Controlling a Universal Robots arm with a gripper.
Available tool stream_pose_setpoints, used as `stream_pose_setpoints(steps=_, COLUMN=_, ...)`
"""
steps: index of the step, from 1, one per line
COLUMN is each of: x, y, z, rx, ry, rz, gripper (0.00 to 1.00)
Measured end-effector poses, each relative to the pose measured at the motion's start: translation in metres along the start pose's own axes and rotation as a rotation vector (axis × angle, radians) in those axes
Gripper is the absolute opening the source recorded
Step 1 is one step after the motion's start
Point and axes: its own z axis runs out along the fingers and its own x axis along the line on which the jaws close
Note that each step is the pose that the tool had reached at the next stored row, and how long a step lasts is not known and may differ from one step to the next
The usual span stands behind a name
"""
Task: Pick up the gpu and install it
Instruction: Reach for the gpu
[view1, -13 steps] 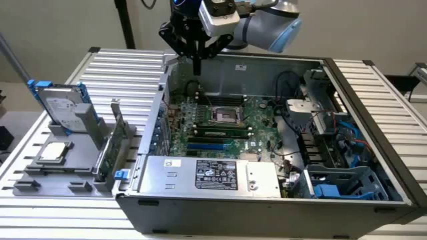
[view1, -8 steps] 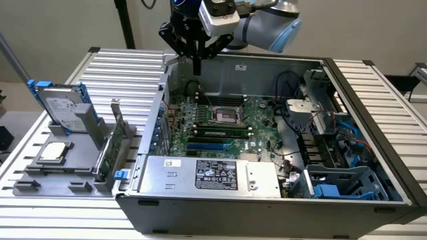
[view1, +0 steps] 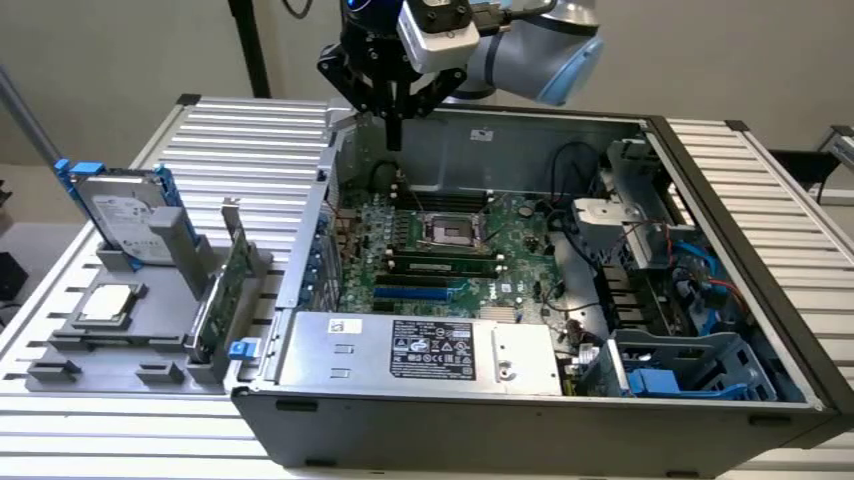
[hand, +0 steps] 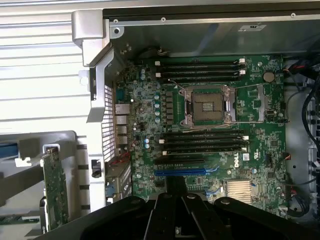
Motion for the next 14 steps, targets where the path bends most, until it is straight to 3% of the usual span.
stream_pose_setpoints(steps=3, x=0.005, y=-0.0035, z=-0.0004, rx=0.0003, ry=0.0002, rz=0.000, gripper=0.11)
stream_pose_setpoints(steps=14, x=0.054, y=-0.0201, z=-0.0008, rx=0.0000, ry=-0.0005, rz=0.000, gripper=0.11)
